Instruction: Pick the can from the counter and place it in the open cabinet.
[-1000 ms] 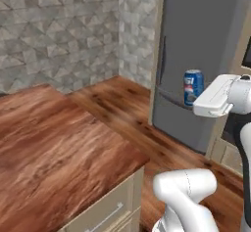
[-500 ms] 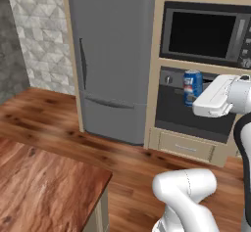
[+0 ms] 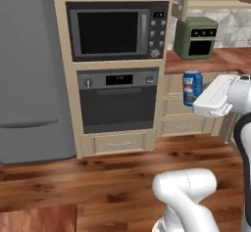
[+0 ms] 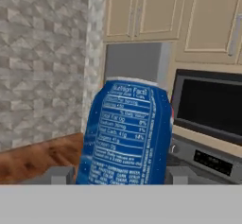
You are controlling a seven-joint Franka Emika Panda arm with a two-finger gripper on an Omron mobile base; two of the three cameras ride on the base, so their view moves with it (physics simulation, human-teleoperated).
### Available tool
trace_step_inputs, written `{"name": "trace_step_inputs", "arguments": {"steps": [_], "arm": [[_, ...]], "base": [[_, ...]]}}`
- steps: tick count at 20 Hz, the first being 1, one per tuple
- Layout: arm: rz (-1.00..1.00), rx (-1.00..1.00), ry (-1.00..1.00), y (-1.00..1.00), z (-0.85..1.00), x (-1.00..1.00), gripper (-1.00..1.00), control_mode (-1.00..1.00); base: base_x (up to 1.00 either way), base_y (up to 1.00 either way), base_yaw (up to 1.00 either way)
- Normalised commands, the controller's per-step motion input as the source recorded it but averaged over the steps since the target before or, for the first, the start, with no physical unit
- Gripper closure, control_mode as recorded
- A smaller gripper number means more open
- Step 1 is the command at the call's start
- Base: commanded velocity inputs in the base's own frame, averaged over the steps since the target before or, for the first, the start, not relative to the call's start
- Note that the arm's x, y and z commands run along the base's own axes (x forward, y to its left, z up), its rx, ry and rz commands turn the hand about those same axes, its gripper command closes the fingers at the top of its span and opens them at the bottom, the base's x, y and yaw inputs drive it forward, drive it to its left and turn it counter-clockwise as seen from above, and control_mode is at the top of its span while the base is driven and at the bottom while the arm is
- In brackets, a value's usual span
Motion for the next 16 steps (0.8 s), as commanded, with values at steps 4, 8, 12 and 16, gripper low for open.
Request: {"name": "trace_step_inputs", "arguments": {"steps": [4, 8, 12, 16], "arm": [[0.00, 0.00, 0.00, 0.00, 0.00, 0.00, 1.00, 1.00], [0.00, 0.00, 0.00, 0.00, 0.00, 0.00, 1.00, 1.00], [0.00, 0.00, 0.00, 0.00, 0.00, 0.00, 1.00, 1.00], [0.00, 0.00, 0.00, 0.00, 0.00, 0.00, 1.00, 1.00]], "base": [[-0.25, -0.11, -0.70], [0.08, 0.00, -0.11], [0.32, -0.12, 0.05], [0.70, -0.41, 0.15]]}}
